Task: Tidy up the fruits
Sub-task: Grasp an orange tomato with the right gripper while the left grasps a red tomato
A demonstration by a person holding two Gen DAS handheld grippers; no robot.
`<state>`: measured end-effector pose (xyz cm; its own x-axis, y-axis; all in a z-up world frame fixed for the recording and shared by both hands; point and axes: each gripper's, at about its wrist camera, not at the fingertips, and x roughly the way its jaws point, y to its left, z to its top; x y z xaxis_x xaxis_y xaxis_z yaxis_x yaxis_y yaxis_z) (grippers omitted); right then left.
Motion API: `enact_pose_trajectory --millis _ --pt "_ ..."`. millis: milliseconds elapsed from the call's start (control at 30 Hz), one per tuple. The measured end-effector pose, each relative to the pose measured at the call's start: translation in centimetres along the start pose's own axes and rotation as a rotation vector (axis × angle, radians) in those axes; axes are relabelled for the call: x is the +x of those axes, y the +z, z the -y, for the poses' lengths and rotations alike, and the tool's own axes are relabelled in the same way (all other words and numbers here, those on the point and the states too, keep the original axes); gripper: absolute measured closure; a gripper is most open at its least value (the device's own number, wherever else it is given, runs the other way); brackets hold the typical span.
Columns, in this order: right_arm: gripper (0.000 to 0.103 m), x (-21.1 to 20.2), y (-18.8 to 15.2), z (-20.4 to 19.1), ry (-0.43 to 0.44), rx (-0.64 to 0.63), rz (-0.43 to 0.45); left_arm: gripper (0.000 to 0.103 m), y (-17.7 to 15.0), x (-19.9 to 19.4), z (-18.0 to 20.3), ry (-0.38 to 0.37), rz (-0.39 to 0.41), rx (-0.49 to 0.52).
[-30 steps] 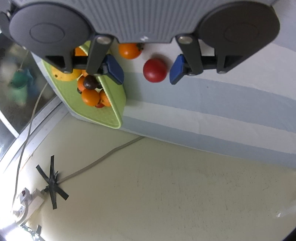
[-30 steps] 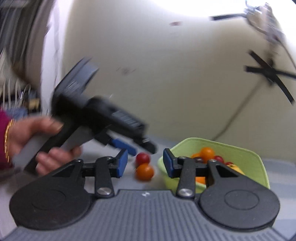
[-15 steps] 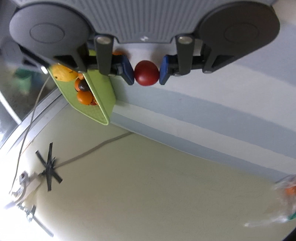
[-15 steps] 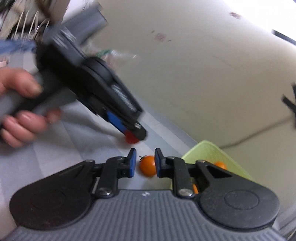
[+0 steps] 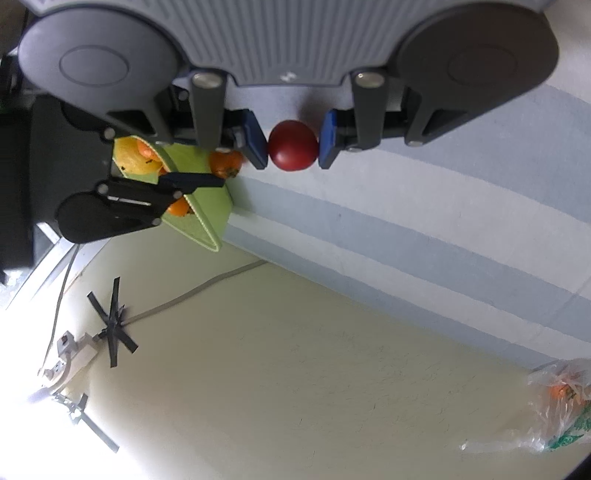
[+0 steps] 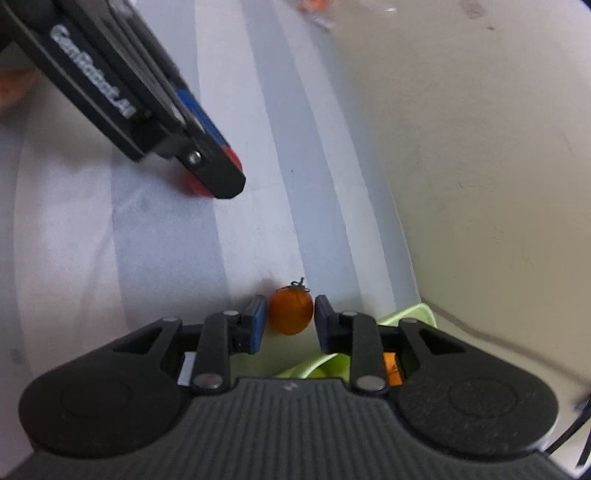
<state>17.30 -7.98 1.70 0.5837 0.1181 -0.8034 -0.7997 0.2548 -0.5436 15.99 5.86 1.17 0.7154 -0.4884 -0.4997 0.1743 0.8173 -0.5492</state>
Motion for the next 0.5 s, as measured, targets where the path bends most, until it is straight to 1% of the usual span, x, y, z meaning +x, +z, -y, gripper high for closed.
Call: enact_pose_trajectory --millis 67,133,167,233,300,400,467,500 --pt "0.075 0.1 0.3 0.4 0.015 0.007 -0.021 0.072 0.0 -0.1 -0.1 -0.004 0.007 -0.001" --pt "0.076 0.1 0.3 0.2 -0.001 0.019 -0.014 0.072 0.0 -0.2 -0.1 -0.013 0.011 -0.002" --pt "0.076 -0.2 0.0 0.1 0.001 0.057 0.003 0.072 -0.2 -0.4 -0.3 -0.018 0.013 0.0" --pt "0.076 -1.8 -0.3 0.5 0.04 0.168 0.066 0.072 -0.3 -0.5 -0.2 -0.03 0.014 0.011" --pt "0.076 -4.2 -1.7 0.4 0.094 0.316 0.167 0.072 -0.5 -0.6 0.0 -0.037 0.008 0.026" --pt "0.076 -7.2 -5.5 -0.7 0.15 0.527 0.297 0.072 -1.0 -0.8 1.1 -0.046 -0.005 0.08" --pt "0.076 -8.7 -8.7 -2.2 0.143 0.663 0.352 0.072 -1.7 -0.8 2.4 -0.054 -0.028 0.126" --pt "0.076 -9.2 -10.0 -3.1 0.129 0.717 0.365 0.072 -2.2 -0.7 3.0 -0.066 -0.046 0.142"
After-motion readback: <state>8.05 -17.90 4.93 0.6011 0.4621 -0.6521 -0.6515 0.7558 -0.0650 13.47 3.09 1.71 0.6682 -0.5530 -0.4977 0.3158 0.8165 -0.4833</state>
